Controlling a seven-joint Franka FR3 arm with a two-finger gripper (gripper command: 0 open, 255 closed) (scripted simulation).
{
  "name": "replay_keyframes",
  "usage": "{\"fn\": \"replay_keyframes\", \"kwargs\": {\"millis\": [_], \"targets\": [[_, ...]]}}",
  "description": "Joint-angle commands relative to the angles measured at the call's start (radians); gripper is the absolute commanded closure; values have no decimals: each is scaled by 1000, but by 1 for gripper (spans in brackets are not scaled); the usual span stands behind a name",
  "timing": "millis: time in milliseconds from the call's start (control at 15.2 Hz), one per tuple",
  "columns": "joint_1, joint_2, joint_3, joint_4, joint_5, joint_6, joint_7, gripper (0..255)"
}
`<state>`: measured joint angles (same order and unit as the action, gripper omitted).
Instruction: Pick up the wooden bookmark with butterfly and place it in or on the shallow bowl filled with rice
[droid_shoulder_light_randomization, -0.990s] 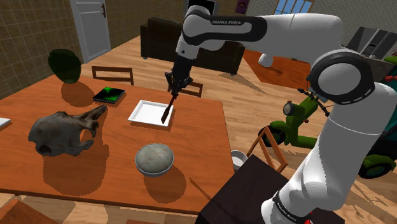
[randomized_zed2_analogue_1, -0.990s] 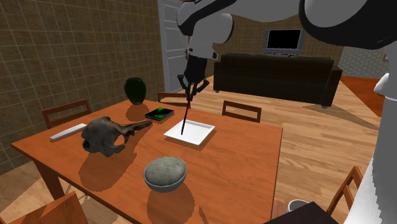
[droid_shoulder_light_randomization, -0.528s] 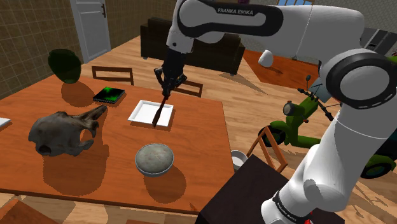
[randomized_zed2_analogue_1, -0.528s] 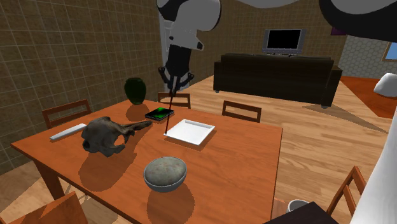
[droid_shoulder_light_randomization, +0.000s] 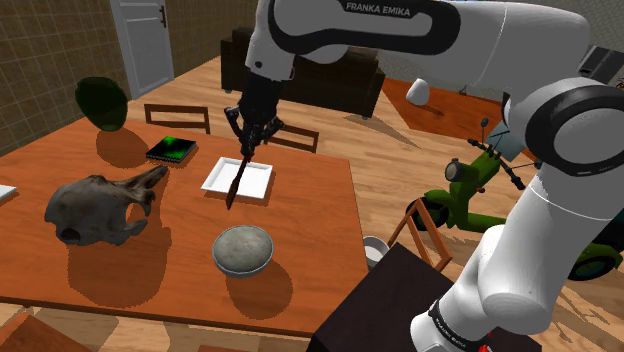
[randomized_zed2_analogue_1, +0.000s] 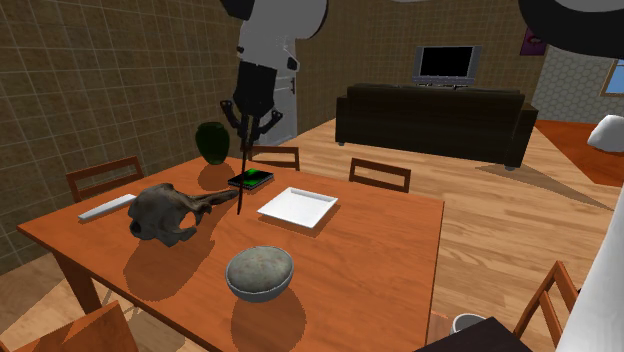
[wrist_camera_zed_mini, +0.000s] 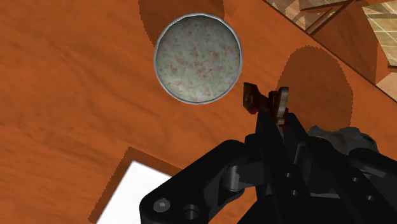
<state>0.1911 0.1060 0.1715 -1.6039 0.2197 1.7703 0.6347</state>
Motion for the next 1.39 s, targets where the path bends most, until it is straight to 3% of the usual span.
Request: {"fn": "replay_keyframes", "kwargs": {"millis": [0, 1320], "targets": [[2, -2, 2, -28, 1, 26, -1, 255], [7, 26, 5, -259, 17, 281, -54, 255]]}}
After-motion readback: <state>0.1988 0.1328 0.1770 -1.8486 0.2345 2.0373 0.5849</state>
